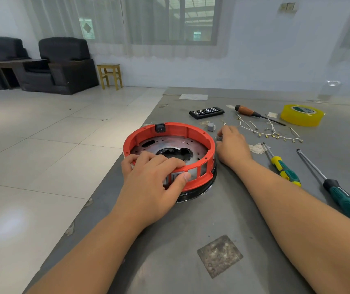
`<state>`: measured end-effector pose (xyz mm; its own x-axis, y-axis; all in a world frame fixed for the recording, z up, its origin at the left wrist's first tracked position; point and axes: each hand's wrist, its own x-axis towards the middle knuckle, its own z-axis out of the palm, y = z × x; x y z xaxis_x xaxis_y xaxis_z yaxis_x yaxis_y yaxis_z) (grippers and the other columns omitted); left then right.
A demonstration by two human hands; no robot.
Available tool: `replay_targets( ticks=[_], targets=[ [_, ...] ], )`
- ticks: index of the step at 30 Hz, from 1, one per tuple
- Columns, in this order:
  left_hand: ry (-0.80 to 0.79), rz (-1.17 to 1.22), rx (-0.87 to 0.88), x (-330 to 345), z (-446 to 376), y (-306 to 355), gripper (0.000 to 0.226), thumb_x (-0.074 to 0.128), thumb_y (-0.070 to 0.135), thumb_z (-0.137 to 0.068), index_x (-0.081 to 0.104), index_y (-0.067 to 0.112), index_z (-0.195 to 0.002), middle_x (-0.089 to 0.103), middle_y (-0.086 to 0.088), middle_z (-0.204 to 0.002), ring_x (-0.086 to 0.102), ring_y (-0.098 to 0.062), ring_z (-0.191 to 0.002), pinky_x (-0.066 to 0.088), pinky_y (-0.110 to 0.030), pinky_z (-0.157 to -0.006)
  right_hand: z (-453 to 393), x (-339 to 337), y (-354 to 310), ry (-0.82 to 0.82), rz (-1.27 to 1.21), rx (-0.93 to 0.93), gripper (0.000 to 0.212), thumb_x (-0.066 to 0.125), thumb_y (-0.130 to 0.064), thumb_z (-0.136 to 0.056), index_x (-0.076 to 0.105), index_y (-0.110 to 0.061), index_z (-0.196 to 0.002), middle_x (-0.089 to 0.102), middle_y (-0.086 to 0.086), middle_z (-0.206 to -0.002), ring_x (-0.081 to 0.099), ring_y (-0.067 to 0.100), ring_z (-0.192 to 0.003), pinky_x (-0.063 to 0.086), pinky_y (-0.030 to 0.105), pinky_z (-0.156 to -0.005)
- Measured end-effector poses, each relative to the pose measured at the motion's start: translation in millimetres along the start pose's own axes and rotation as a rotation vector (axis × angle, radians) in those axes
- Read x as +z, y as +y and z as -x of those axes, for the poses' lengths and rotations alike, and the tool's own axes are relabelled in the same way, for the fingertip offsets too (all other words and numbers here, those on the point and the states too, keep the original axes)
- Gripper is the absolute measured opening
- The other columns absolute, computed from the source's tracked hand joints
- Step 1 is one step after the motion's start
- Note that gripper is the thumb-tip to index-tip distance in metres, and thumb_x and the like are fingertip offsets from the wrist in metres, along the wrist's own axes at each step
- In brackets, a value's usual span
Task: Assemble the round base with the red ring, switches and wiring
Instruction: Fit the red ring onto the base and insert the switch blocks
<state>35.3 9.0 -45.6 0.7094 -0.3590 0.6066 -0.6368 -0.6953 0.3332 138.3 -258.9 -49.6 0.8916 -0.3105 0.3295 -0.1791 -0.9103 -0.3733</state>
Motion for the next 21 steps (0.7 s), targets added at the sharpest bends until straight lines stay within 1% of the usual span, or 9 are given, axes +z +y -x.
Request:
replay_targets(
  ticks=[3, 5, 7, 9, 12, 15, 17, 19, 21],
  targets=[
    [0.007, 0.022, 0.006, -0.5, 0.2, 0.4, 0.048, 0.037, 0.068, -0.095, 0.072, 0.042, -0.113, 0.068, 0.024, -0.105, 0.046, -0.007, -0.112, 0.015, -0.035, -0.104, 8.1, -4.7, -0.4, -0.008, 0.008, -0.007, 0.026, 0.052, -0.006, -0.095, 0.054, -0.009, -0.121, 0.059, 0.018, -0.128, 0.054, 0.039, -0.118, 0.047, 0.044, -0.095],
    [0.016, 0.041, 0.016, -0.9, 0.8, -0.3, 0.049, 0.038, 0.069, -0.095, 0.073, 0.041, -0.113, 0.067, 0.024, -0.104, 0.046, -0.006, -0.112, 0.014, -0.033, -0.103, 15.9, -7.6, 1.9, 0.000, -0.033, -0.020, 0.025, 0.053, -0.003, -0.094, 0.055, -0.008, -0.119, 0.059, 0.018, -0.127, 0.055, 0.038, -0.117, 0.046, 0.043, -0.095],
    [0.029, 0.051, 0.024, -1.2, 1.4, -1.0, 0.049, 0.039, 0.069, -0.095, 0.074, 0.040, -0.113, 0.067, 0.024, -0.104, 0.045, -0.006, -0.112, 0.014, -0.033, -0.103, 25.9, -11.2, 5.9, 0.013, -0.081, -0.028, 0.025, 0.058, -0.006, -0.095, 0.057, -0.008, -0.120, 0.058, 0.017, -0.127, 0.055, 0.036, -0.118, 0.045, 0.041, -0.097],
    [0.036, 0.055, 0.025, -1.3, 1.7, -1.5, 0.050, 0.040, 0.069, -0.095, 0.075, 0.039, -0.114, 0.067, 0.023, -0.105, 0.044, -0.006, -0.113, 0.014, -0.033, -0.103, 38.4, -17.0, 9.9, 0.023, -0.163, -0.040, 0.028, 0.063, -0.013, -0.096, 0.058, -0.009, -0.123, 0.060, 0.014, -0.126, 0.057, 0.032, -0.116, 0.044, 0.036, -0.094],
    [0.040, 0.052, 0.024, -1.2, 2.7, -1.5, 0.052, 0.040, 0.069, -0.094, 0.075, 0.037, -0.116, 0.068, 0.022, -0.108, 0.043, -0.005, -0.117, 0.014, -0.031, -0.103, 63.3, -28.1, 14.2, 0.024, -0.324, -0.068, 0.026, 0.067, -0.025, -0.097, 0.060, -0.018, -0.121, 0.063, 0.003, -0.121, 0.062, 0.019, -0.105, 0.042, 0.026, -0.086],
    [0.030, 0.040, 0.013, -1.6, 4.2, 0.1, 0.051, 0.040, 0.068, -0.095, 0.073, 0.038, -0.120, 0.068, 0.019, -0.115, 0.042, -0.009, -0.125, 0.015, -0.033, -0.105, 94.0, -40.0, 16.2, 0.007, -0.483, -0.093, 0.020, 0.071, -0.036, -0.094, 0.059, -0.031, -0.110, 0.065, -0.014, -0.110, 0.064, 0.000, -0.088, 0.045, 0.014, -0.074],
    [0.034, 0.039, 0.005, -2.4, 4.8, 3.3, 0.049, 0.042, 0.066, -0.095, 0.071, 0.039, -0.125, 0.066, 0.017, -0.122, 0.041, -0.013, -0.133, 0.016, -0.036, -0.108, 113.3, -48.6, 14.7, -0.009, -0.598, -0.106, 0.020, 0.074, -0.038, -0.092, 0.060, -0.035, -0.105, 0.066, -0.019, -0.103, 0.065, -0.003, -0.087, 0.047, 0.008, -0.068],
    [0.054, 0.021, 0.024, -3.1, 5.7, 8.6, 0.047, 0.046, 0.061, -0.095, 0.068, 0.039, -0.129, 0.064, 0.015, -0.128, 0.041, -0.017, -0.138, 0.016, -0.038, -0.111, 128.6, -56.3, 11.4, -0.014, -0.683, -0.132, 0.021, 0.077, -0.038, -0.090, 0.061, -0.035, -0.103, 0.068, -0.019, -0.096, 0.066, -0.001, -0.087, 0.051, 0.012, -0.071],
    [0.082, -0.019, 0.088, -3.0, 8.0, 15.0, 0.045, 0.054, 0.056, -0.093, 0.067, 0.037, -0.133, 0.063, 0.014, -0.132, 0.043, -0.020, -0.139, 0.019, -0.041, -0.111, 140.0, -60.7, 6.4, -0.019, -0.755, -0.175, 0.023, 0.080, -0.035, -0.087, 0.062, -0.031, -0.101, 0.069, -0.019, -0.095, 0.068, 0.006, -0.085, 0.055, 0.019, -0.073]
  ],
)
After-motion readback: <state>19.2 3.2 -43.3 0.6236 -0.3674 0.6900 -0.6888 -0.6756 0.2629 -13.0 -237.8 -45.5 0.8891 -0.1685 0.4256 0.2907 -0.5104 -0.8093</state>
